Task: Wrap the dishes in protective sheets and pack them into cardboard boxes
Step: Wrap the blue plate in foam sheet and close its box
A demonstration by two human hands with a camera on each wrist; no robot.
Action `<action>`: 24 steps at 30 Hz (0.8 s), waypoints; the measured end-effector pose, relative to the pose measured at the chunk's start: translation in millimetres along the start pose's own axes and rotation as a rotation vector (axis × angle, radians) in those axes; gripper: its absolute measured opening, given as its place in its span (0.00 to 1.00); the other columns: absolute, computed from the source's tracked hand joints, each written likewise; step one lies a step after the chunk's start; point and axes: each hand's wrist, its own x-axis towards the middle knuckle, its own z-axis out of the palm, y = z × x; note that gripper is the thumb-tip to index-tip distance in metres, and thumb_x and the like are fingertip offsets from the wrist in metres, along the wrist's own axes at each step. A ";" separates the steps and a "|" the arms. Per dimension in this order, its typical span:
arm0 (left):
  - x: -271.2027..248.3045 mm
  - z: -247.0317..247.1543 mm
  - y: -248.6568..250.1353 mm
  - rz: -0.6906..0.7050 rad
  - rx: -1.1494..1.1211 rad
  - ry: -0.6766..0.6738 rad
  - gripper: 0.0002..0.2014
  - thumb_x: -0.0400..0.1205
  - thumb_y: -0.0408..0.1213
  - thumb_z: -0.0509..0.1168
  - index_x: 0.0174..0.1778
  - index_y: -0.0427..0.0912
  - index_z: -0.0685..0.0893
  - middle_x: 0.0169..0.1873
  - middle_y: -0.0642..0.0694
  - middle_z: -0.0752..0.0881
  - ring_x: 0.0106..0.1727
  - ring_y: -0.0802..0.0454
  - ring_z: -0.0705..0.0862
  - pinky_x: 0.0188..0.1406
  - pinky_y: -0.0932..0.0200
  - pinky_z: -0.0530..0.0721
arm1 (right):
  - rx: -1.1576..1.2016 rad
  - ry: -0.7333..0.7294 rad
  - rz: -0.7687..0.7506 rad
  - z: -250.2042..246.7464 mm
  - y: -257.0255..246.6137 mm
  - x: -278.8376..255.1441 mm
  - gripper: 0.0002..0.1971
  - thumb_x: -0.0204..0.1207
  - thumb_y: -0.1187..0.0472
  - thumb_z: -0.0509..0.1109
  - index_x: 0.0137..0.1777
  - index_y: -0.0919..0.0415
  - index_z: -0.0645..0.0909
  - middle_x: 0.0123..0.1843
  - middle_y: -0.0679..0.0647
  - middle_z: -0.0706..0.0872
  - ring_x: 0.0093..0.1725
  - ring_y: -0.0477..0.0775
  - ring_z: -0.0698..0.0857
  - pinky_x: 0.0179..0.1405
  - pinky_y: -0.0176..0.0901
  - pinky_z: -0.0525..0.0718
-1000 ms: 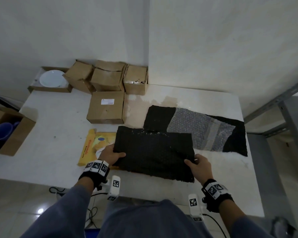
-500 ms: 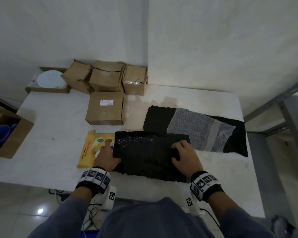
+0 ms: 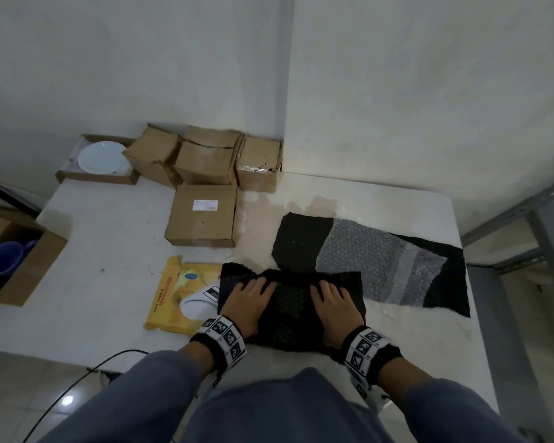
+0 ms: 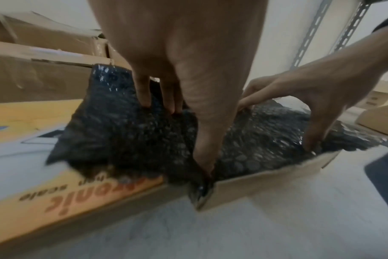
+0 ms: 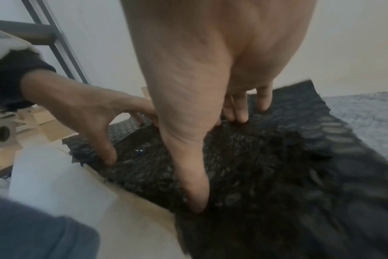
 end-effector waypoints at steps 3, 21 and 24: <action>1.0 8.0 4.0 -0.019 0.034 -0.050 0.52 0.75 0.45 0.75 0.87 0.39 0.48 0.85 0.37 0.54 0.84 0.39 0.57 0.79 0.42 0.61 | 0.034 -0.015 0.018 6.2 0.4 1.5 0.55 0.67 0.49 0.79 0.86 0.67 0.50 0.81 0.65 0.60 0.80 0.66 0.64 0.82 0.62 0.57; 4.9 0.5 4.8 0.134 -0.070 0.020 0.49 0.72 0.46 0.75 0.86 0.43 0.57 0.82 0.39 0.60 0.81 0.40 0.64 0.79 0.45 0.63 | 0.245 0.031 -0.101 -1.9 -2.4 5.3 0.50 0.65 0.46 0.79 0.83 0.64 0.61 0.77 0.64 0.70 0.75 0.66 0.72 0.76 0.56 0.71; 8.8 -0.1 4.2 0.179 -0.095 -0.062 0.53 0.73 0.53 0.75 0.88 0.44 0.50 0.86 0.38 0.52 0.86 0.40 0.55 0.84 0.46 0.55 | 0.239 0.019 -0.125 2.5 -6.2 7.5 0.58 0.61 0.39 0.81 0.86 0.63 0.57 0.82 0.66 0.64 0.79 0.68 0.67 0.78 0.61 0.68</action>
